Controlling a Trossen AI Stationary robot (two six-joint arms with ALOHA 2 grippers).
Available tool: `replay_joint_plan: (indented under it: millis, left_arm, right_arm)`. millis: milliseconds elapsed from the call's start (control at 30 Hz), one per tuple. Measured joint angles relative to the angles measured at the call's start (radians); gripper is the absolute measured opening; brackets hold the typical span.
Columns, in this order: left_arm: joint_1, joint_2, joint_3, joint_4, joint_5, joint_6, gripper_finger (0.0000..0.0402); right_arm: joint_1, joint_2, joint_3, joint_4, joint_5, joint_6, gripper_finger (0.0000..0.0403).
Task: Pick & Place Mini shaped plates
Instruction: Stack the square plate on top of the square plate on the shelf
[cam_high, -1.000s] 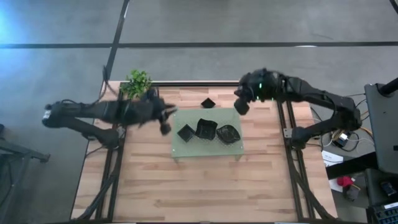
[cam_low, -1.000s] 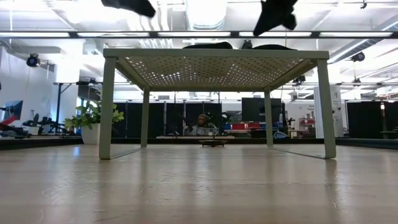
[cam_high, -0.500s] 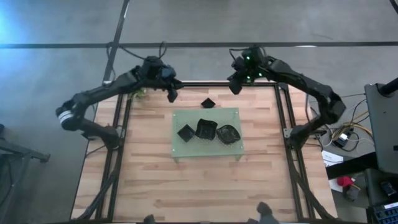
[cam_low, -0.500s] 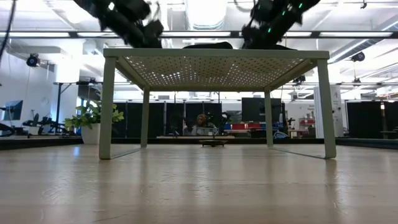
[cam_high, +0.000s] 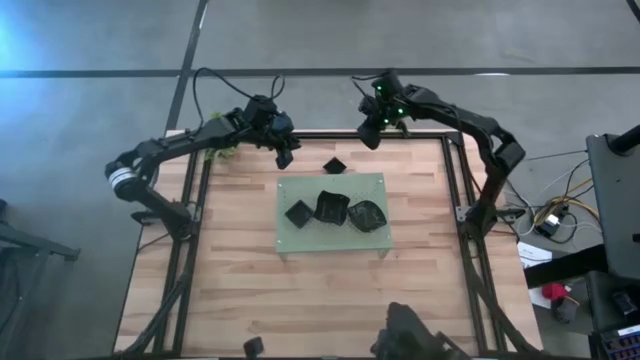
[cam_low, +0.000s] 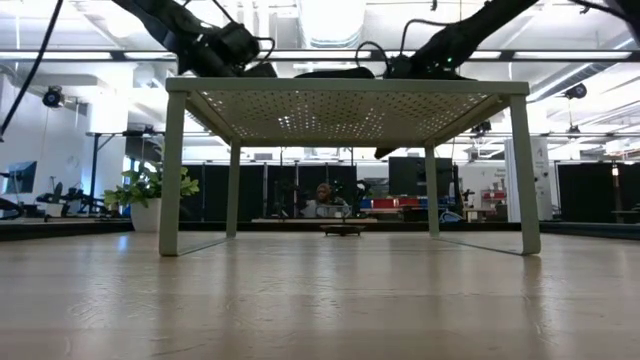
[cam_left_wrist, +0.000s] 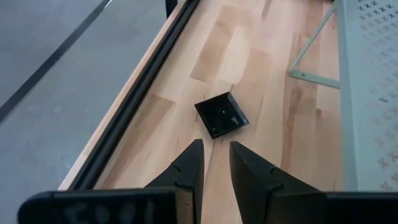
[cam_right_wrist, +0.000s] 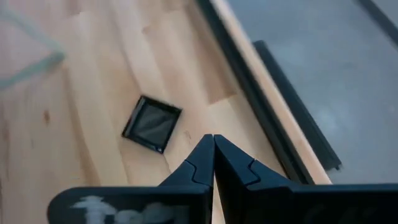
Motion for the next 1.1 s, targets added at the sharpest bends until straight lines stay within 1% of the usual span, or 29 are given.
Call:
replay_joint_plan:
  millis: [133,200,400,500,733,933,1100]
  left_arm:
    - [0.000,-0.013,0.000,0.000,0.001,0.007,0.0071]
    - [0.000,-0.016,0.000,0.002,0.003,0.008,0.0071]
    - [0.000,-0.016,0.000,-0.003,0.015,0.003,0.0071]
    - [0.000,-0.016,0.000,-0.002,0.033,0.002,0.0071]
    - [-0.001,-0.016,0.000,-0.002,0.033,0.002,0.0071]
    - [-0.001,-0.016,0.000,0.000,0.033,0.003,0.0071]
    - [-0.001,-0.016,0.000,0.001,0.033,0.003,0.0071]
  right_arm:
    - [0.001,0.037,0.022,-0.005,-0.118,-0.108,0.0008]
    - [0.003,0.058,0.025,-0.005,-0.154,-0.138,0.0008]
    - [0.005,0.096,0.025,0.006,-0.147,-0.160,0.0008]
    - [0.006,0.105,0.023,0.006,-0.144,-0.209,0.0008]
    - [0.013,0.105,0.000,0.007,-0.145,-0.425,0.0008]
    - [0.053,0.105,-0.039,0.007,-0.143,-0.602,0.0008]
    - [0.069,0.105,-0.043,0.009,-0.143,-0.804,0.0008]
